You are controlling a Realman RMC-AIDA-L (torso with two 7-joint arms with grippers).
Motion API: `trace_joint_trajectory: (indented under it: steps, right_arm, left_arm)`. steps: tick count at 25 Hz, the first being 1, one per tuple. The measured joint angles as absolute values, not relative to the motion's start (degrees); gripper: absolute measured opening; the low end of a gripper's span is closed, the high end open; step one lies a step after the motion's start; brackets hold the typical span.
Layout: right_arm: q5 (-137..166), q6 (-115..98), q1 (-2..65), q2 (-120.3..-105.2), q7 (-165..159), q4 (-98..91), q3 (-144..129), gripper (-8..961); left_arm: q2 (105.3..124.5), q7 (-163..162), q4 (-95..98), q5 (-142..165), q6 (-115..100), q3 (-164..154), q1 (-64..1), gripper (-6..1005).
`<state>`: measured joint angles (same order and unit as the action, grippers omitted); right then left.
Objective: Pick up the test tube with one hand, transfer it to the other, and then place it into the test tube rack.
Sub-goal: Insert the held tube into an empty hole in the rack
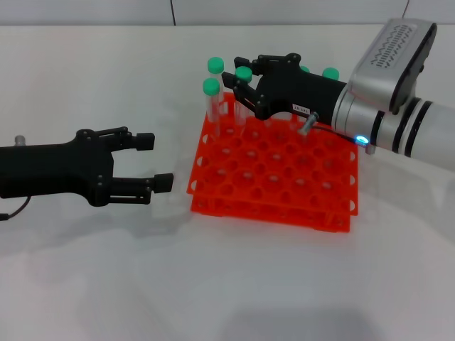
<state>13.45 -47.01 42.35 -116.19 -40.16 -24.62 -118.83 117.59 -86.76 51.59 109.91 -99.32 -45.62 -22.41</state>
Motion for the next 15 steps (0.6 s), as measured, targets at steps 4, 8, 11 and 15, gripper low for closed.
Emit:
trace_joint_trajectory:
  steps: [4,8,11,15]
  right_arm:
    - [13.45,-46.98,42.22,-116.19,-40.17,-24.61,-118.83,270]
    - [13.45,-46.94,42.04,-116.19,-40.17,-24.62,-118.83,270]
    - [13.41,-46.93,41.91,-116.19,-40.17,-24.76,-118.83,269]
    - [13.25,-46.93,41.85,-116.19,-40.17,-24.93,-118.82,269]
  left_arm:
    - [117.59,-86.75,51.59,109.93,-99.32,-45.62,-22.41,872]
    - [117.59,-86.76,51.59,109.95,-99.32,-45.62,-22.41,873]
    - [117.59,-86.80,51.59,109.95,-99.32,-45.62,-22.41,873]
    - [117.59,-86.81,51.59,109.95,-99.32,-45.62,-22.41,873]
